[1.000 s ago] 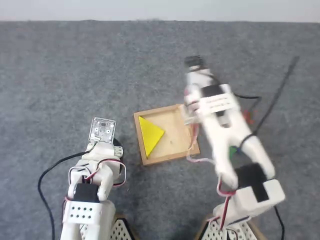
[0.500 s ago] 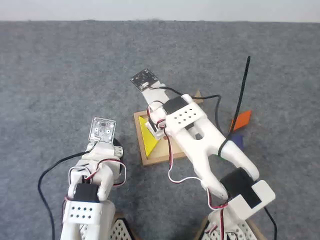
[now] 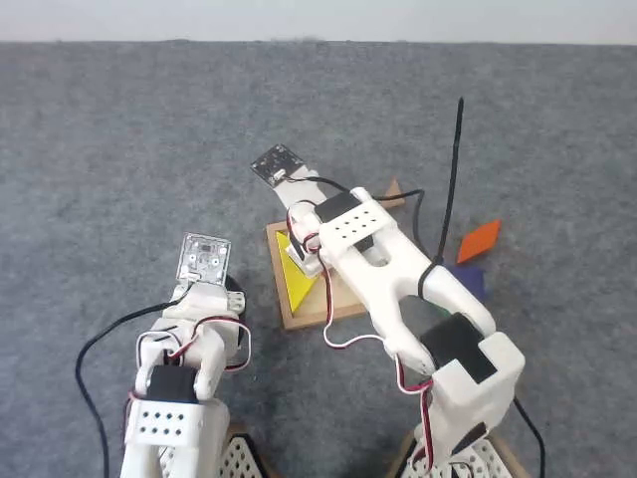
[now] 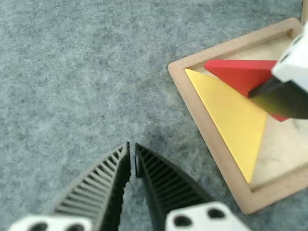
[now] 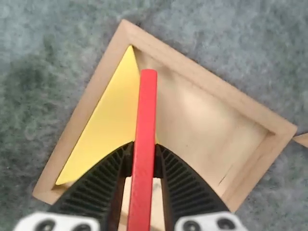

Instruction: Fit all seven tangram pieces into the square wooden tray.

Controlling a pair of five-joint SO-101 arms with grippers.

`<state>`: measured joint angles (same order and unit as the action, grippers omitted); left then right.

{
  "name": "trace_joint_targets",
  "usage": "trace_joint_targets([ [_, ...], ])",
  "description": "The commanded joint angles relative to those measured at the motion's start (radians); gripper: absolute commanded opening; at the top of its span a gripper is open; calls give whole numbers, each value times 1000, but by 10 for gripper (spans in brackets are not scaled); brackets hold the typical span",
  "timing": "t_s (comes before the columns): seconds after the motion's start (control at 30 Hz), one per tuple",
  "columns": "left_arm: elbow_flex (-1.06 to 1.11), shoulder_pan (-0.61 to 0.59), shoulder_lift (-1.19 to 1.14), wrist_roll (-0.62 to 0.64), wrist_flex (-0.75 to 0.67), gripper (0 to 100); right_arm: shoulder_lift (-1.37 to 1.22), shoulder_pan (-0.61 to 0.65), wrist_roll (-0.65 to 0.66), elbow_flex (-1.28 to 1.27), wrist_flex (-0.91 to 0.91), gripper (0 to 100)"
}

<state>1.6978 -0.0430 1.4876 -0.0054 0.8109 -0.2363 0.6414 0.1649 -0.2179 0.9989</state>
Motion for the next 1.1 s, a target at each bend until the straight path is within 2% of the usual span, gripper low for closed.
trace_joint_targets([
  [0.0,-8,-5,14,6,5,15,13,2,34,58,-56,9],
  [0.27,-8,-5,14,6,5,15,4,-8,69,58,-91,12],
  [0.5,-8,-5,14,6,5,15,4,-21,64,57,-82,226],
  [0.57,-8,-5,14,6,5,15,4,-21,64,58,-82,256],
  [0.7,-8,-5,14,6,5,15,13,-54,64,60,-90,256],
  [0.9,-8,-5,14,6,5,15,4,-176,68,100,-82,256],
  [1.07,-8,-5,14,6,5,15,4,-193,69,97,-82,256],
])
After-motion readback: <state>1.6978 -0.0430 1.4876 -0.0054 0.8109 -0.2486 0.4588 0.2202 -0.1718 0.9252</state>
